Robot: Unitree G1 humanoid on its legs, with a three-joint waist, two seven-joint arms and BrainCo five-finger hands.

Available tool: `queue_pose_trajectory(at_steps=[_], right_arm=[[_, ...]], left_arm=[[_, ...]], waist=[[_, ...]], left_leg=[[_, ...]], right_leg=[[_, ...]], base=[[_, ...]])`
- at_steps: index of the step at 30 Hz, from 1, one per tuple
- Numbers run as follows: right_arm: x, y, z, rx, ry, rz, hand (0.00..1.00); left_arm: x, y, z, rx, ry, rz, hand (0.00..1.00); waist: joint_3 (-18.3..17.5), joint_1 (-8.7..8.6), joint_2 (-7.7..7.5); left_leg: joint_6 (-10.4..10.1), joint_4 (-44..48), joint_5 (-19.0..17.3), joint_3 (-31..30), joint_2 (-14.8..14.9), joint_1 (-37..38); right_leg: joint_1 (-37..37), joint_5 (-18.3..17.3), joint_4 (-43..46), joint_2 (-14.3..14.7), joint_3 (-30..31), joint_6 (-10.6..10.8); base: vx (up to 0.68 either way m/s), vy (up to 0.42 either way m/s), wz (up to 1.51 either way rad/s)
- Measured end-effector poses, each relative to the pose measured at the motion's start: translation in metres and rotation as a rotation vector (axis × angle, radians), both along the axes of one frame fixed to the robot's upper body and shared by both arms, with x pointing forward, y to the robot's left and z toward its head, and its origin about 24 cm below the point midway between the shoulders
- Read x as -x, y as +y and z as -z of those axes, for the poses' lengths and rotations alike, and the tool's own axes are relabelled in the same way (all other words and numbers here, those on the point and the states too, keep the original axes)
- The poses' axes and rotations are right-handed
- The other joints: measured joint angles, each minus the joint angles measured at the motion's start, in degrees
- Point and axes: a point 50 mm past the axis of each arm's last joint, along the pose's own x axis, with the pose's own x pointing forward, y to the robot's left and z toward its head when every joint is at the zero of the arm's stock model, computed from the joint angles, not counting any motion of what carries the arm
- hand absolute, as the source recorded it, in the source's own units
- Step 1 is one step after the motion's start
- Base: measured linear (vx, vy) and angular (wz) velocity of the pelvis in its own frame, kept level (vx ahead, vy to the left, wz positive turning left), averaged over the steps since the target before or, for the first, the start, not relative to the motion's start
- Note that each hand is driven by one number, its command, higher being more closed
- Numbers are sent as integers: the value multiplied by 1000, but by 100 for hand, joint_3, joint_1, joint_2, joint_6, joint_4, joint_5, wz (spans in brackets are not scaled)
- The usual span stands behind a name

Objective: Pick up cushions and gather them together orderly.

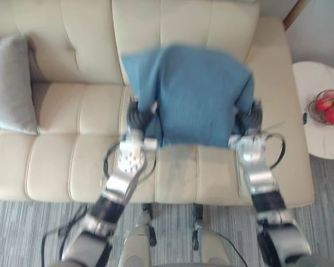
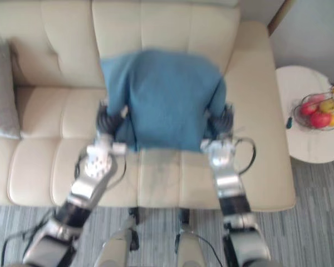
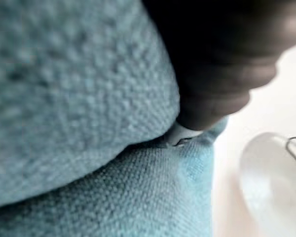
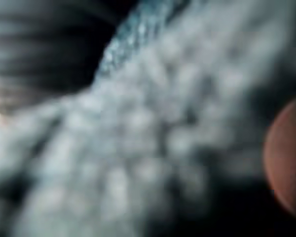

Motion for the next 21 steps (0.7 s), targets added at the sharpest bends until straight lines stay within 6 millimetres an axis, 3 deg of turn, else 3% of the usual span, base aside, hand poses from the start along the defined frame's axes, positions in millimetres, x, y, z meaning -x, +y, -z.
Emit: queue_pose_trajectory(at_steps=[1,4,7,10,12,17,19,21], right_arm=[[-4,3,-27,-16,-61,13,0],[-10,7,-77,-74,-151,52,0],[-18,4,-102,-163,-132,73,0],[-22,5,-117,-248,-111,30,0],[-27,5,-114,-287,-58,4,0],[-34,3,-100,-330,15,-54,0],[-37,4,-83,-328,50,-63,0],[-39,11,-52,-357,97,-91,0]], left_arm=[[-7,3,-23,19,-42,-34,0],[-17,12,-69,37,-118,-116,0],[-27,20,-104,32,-135,-190,0],[-30,20,-126,-9,-141,-224,0],[-38,22,-123,-39,-92,-238,0],[-56,24,-89,38,89,-208,0],[-59,15,-67,75,145,-172,0],[-59,8,-42,112,177,-138,0]], waist=[[107,-7,50],[471,-14,104],[807,-54,147],[1097,-102,178],[1111,-114,182],[1299,-96,184],[1417,-51,181],[1417,-24,180]], left_leg=[[3,0,47,-31,-6,-148],[7,1,123,-67,-22,-369],[-5,1,193,-233,-31,-591],[-22,2,246,-332,-36,-816],[-22,2,278,-334,-32,-1026],[-67,0,332,-319,8,-1449],[-68,-1,331,-285,31,-1456],[-69,0,330,-216,68,-1440]], right_leg=[[-82,75,-97,1,-24,9],[-203,233,-297,-11,-61,25],[-294,344,-443,-12,-194,20],[-447,431,-529,-11,-270,24],[-613,523,-637,-13,-271,19],[-1056,591,-611,-1,-189,40],[-1110,588,-555,15,-164,41],[-1133,583,-493,43,-143,39]], base=[[-43,43,11],[-22,34,5],[-5,16,12],[-8,15,8],[-17,28,1],[-6,43,-5],[31,44,-8],[38,21,-10]])
